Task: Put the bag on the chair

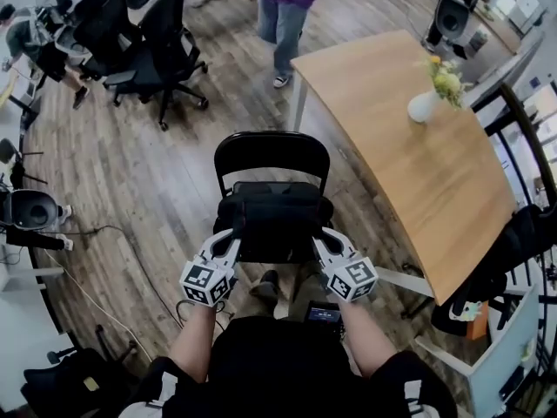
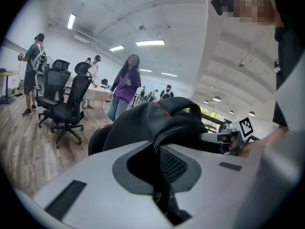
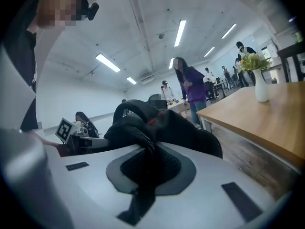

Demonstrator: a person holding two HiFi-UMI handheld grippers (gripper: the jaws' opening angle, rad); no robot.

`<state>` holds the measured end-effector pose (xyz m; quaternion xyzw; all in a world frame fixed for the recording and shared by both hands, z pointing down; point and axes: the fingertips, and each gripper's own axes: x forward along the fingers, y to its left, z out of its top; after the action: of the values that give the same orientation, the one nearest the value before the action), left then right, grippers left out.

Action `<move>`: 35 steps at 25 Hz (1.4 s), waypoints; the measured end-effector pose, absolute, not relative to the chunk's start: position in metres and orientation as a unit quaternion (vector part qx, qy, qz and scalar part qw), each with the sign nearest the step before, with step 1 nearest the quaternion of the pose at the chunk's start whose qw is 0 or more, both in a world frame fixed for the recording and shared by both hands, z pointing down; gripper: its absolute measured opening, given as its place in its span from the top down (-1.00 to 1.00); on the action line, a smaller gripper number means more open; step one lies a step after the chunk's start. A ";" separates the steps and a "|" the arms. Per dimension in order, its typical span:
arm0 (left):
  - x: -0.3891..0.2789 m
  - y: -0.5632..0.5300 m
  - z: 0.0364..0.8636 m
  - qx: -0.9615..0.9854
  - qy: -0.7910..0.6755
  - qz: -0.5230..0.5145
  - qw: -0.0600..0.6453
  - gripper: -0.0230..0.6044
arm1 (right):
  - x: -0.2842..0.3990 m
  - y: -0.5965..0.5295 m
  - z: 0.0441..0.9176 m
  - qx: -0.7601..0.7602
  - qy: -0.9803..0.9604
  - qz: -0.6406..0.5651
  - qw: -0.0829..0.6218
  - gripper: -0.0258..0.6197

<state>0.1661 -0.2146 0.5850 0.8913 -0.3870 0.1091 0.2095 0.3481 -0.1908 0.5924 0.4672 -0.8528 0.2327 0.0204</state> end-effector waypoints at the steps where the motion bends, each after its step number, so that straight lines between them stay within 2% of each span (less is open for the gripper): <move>1: 0.164 -0.219 0.592 0.889 -0.390 0.112 0.212 0.86 | 0.346 -0.195 0.598 0.464 -0.853 0.235 0.025 0.83; 13: 0.158 -0.264 0.650 0.870 -0.408 0.129 0.245 0.86 | 0.343 -0.241 0.656 0.463 -0.838 0.289 0.025 0.83; 35: 0.157 -0.373 0.688 0.849 -0.438 0.145 0.258 0.83 | 0.342 -0.357 0.693 0.511 -0.811 0.282 0.056 0.82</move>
<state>0.1568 -0.3727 0.6882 0.8489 -0.4378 0.1454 0.2579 0.3425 -0.3565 0.6927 0.5105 -0.8105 0.2815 0.0564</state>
